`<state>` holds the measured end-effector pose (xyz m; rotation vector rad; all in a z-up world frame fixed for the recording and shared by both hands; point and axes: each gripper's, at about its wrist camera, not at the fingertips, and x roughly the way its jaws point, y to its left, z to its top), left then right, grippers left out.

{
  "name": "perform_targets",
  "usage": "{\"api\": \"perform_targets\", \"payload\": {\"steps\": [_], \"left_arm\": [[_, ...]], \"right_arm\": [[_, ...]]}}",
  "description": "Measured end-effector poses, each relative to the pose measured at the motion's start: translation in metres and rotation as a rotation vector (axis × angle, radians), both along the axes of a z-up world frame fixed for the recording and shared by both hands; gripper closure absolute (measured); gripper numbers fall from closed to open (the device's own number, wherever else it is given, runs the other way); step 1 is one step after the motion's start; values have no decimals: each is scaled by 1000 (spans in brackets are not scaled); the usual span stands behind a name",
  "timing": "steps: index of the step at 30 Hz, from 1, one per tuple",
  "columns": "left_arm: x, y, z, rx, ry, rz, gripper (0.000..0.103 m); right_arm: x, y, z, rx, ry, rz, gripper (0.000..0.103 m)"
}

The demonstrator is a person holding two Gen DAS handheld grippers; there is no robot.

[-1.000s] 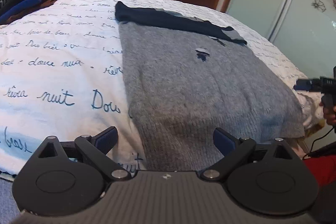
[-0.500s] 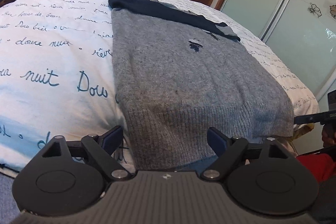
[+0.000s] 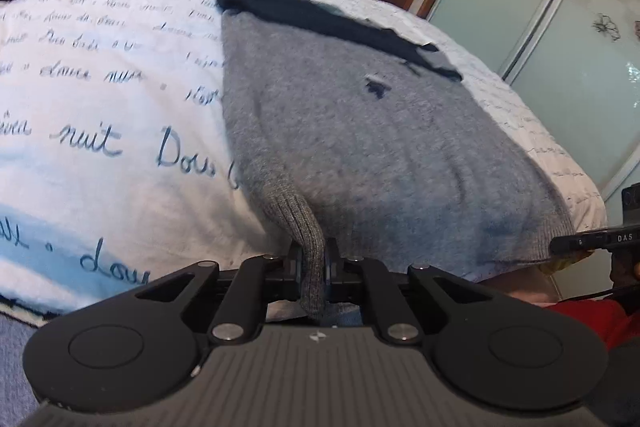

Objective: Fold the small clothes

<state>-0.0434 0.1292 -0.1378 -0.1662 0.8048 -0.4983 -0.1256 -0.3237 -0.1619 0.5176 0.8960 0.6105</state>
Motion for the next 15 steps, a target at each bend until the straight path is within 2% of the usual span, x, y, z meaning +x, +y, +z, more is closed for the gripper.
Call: {"api": "perform_targets", "payload": {"steps": [5,11,15], "left_arm": [[-7,-3,38,-63,-91,-13,93],[9,-21,84,-53,-204,-9,93],[28,-31,106,-68,-260,-3,93]], "right_arm": [[-1,-13,20,110,-50,-15,97],[13,-29,43,247,-137,-53,97],[31,-31,63,262,-215,-67,97]]}}
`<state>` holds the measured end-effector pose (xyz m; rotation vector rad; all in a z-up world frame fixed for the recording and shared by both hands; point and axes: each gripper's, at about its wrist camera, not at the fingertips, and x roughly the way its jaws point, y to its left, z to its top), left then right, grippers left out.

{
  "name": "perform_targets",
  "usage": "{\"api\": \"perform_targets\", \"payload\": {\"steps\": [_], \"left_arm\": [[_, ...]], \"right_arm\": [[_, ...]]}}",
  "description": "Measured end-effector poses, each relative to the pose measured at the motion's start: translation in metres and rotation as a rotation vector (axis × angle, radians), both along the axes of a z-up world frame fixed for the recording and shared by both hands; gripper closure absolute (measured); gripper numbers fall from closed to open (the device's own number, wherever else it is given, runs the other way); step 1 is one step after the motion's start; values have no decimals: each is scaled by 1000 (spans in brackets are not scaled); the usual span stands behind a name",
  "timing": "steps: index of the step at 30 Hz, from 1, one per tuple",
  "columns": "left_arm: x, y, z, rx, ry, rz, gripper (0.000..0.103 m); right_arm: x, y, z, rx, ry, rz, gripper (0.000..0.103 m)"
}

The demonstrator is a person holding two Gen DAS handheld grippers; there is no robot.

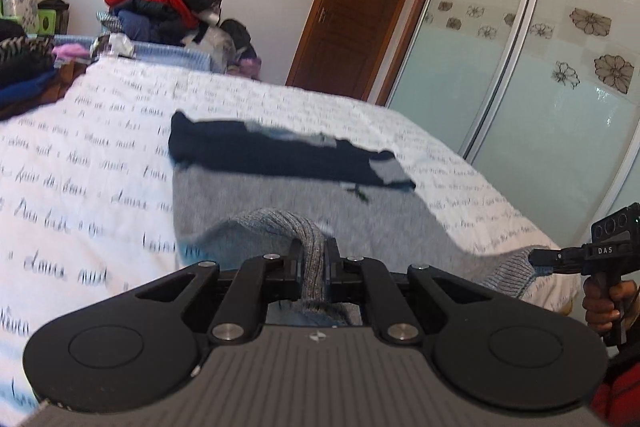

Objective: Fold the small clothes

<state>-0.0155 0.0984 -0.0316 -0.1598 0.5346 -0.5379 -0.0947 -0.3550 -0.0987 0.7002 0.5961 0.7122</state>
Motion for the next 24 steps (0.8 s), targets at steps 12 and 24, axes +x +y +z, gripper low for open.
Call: {"api": "perform_targets", "payload": {"steps": [12,24], "left_arm": [[82,-19,25,24,5,107,93],[180,-41,7,100,54,154,93]], "right_arm": [[66,-12,38,-27,-108,-87,97],[124,-21,38,-28,-118,-162,97]]}}
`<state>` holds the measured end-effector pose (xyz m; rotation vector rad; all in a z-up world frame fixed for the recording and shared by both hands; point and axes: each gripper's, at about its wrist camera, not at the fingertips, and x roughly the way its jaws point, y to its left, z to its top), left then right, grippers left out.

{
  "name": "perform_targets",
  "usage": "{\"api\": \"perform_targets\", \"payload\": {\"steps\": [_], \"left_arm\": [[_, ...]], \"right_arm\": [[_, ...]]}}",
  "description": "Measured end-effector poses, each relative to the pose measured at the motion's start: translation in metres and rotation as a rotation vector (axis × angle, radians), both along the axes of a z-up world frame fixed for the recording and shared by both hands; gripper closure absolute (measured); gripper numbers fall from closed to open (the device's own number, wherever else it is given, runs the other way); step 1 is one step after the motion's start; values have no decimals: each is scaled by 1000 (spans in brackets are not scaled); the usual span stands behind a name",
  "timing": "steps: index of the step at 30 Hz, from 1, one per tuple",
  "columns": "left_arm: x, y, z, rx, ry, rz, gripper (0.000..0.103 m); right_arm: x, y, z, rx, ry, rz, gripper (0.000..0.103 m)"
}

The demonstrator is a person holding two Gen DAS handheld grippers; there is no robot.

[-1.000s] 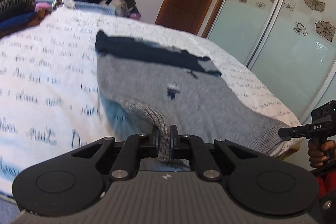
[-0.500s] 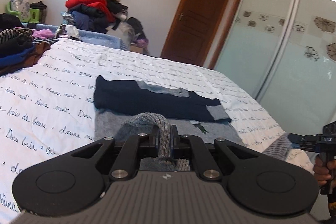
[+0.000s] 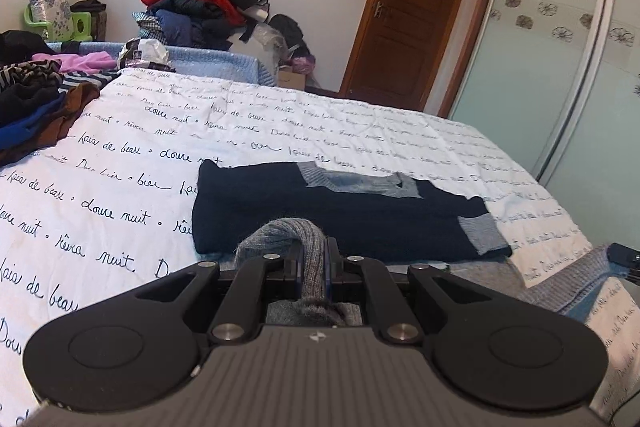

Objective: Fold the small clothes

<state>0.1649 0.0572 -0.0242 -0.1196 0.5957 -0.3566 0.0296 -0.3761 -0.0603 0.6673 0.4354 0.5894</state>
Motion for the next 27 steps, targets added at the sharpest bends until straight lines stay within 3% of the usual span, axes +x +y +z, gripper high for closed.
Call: {"api": "perform_targets", "payload": {"steps": [9,16,27], "left_arm": [[57,-6,2,-4,41,75,93],[103,-19,5,38,52,98,93],[156,-37,-10,71,72,132,93]], "right_arm": [[47,-19,-11,-4,25,-98,97],[93,-31,-24,25,60,-151,97],[151,-48,-43,92,114,-210,97]]}}
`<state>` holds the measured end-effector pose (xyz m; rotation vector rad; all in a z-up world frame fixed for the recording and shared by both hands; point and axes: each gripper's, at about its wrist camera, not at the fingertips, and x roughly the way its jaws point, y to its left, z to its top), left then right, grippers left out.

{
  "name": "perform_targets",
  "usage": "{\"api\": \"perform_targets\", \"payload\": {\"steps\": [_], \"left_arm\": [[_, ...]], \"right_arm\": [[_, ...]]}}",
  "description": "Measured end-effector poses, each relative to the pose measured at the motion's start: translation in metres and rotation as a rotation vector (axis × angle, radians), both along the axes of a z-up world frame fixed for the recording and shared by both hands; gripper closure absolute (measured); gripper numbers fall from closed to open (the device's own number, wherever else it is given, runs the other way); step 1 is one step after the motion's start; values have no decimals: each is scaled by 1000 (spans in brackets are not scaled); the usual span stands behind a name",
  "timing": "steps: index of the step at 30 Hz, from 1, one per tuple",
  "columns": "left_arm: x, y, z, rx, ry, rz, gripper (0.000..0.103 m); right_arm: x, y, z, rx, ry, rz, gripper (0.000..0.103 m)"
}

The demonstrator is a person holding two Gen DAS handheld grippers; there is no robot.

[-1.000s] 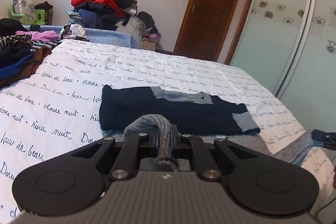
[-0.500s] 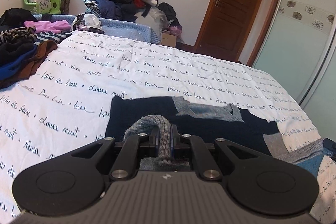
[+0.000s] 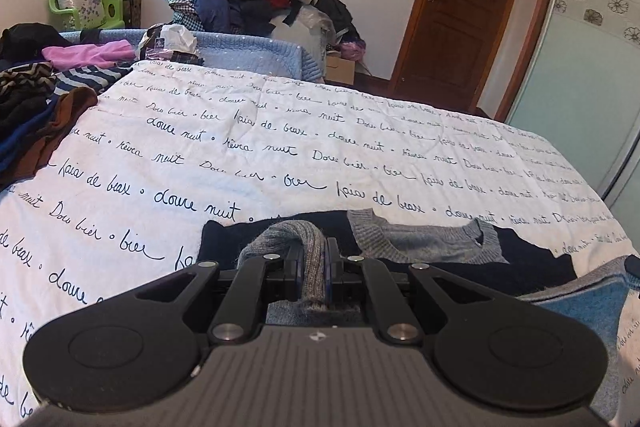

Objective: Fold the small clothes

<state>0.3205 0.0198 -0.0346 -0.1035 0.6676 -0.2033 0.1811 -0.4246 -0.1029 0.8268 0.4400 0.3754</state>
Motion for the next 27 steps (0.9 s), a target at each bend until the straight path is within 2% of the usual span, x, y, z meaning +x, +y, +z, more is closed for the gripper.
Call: {"api": "perform_targets", "payload": {"steps": [13,20,23,25,27], "left_arm": [[41,-3,-17,13,41,47,93],[68,-4,-25,-10,78,106,93],[75,-5,-33,23,105,152,92],[79,-1,-39,42,139,221,89],[83,9,-44,8,184,302,82]], "right_arm": [[41,-6,-23,16,67,-45,97],[68,-8,-28,-5,90,-71,97],[76,-5,-33,-22,108,-71,97],[80,-2,-36,-48,136,-75,97],[83,0,-41,-67,160,-82,96]]}}
